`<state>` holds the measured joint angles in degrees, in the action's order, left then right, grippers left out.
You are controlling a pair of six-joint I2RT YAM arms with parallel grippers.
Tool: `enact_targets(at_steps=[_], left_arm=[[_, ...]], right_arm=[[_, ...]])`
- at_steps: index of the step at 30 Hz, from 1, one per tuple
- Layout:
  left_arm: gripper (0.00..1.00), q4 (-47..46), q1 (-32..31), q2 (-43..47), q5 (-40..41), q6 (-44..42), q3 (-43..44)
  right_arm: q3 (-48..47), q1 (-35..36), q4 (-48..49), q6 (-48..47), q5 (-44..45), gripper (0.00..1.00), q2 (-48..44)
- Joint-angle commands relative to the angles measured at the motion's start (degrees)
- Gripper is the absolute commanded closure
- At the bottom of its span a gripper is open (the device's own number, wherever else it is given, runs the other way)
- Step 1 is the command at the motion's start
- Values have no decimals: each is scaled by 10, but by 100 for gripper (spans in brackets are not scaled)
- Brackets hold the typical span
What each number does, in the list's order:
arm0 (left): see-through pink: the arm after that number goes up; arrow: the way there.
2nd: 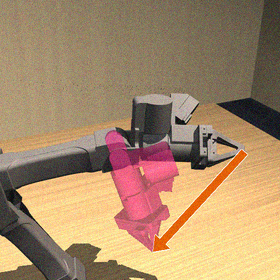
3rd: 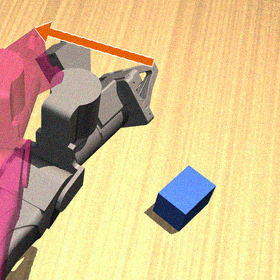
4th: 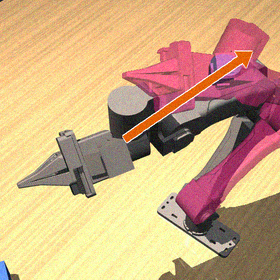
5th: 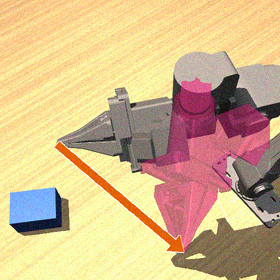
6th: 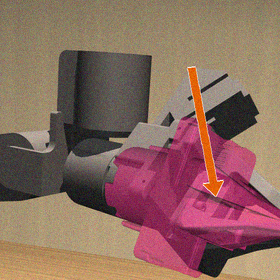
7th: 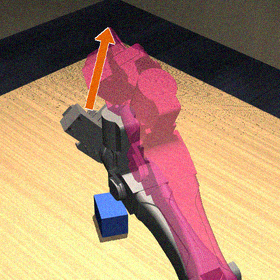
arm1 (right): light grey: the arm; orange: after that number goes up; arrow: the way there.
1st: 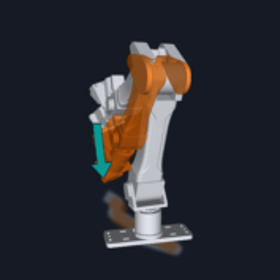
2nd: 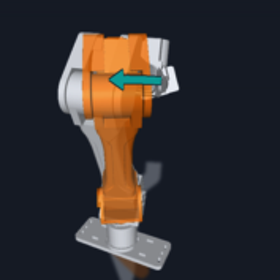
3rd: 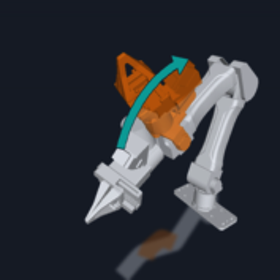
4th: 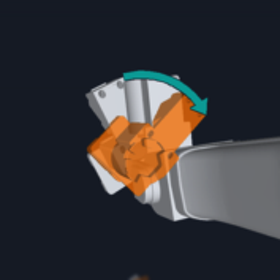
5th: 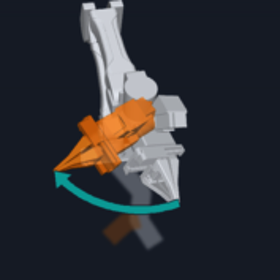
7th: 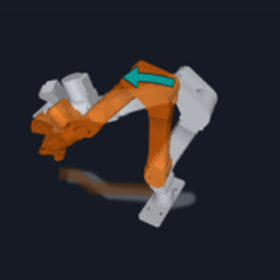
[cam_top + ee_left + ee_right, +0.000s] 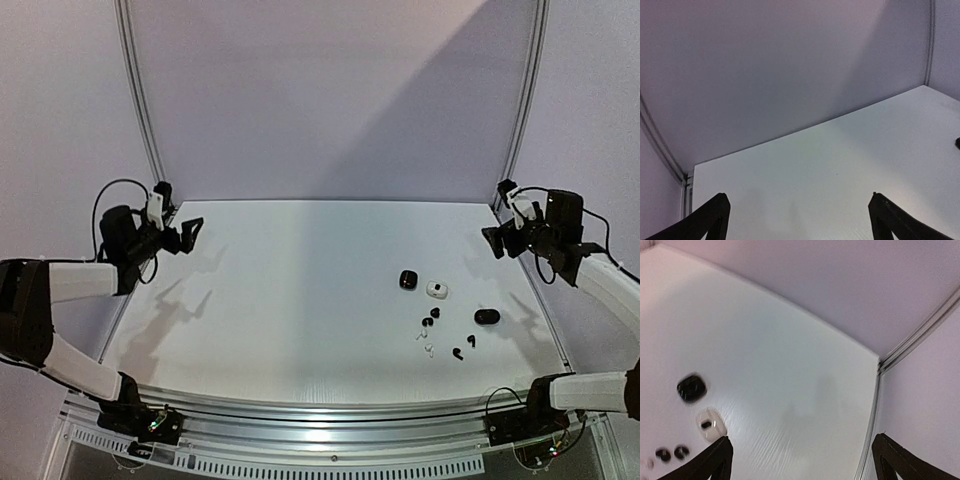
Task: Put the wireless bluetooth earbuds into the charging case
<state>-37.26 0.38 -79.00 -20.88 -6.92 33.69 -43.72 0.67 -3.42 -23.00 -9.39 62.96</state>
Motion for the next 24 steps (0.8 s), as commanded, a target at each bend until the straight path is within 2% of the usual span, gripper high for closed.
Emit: enact_targets(at_steps=[1, 6, 10, 13, 16, 24], left_arm=[[1, 183, -9, 16, -204, 13, 81], [1, 188, -27, 27, -214, 17, 84], [1, 222, -35, 36, -207, -7, 81], [1, 254, -41, 39, -207, -29, 82], [1, 277, -45, 39, -211, -42, 85], [1, 322, -52, 35, -205, -68, 100]], right_arm=[[-56, -2, -365, -190, -37, 1, 80], [-95, -2, -444, -277, -19, 6, 154], [-98, -2, -463, -372, -29, 9, 176], [-96, -2, -453, -409, -15, 8, 200], [-96, -2, -430, -433, -3, 1, 226], [-140, -2, -422, -458, 1, 1, 307]])
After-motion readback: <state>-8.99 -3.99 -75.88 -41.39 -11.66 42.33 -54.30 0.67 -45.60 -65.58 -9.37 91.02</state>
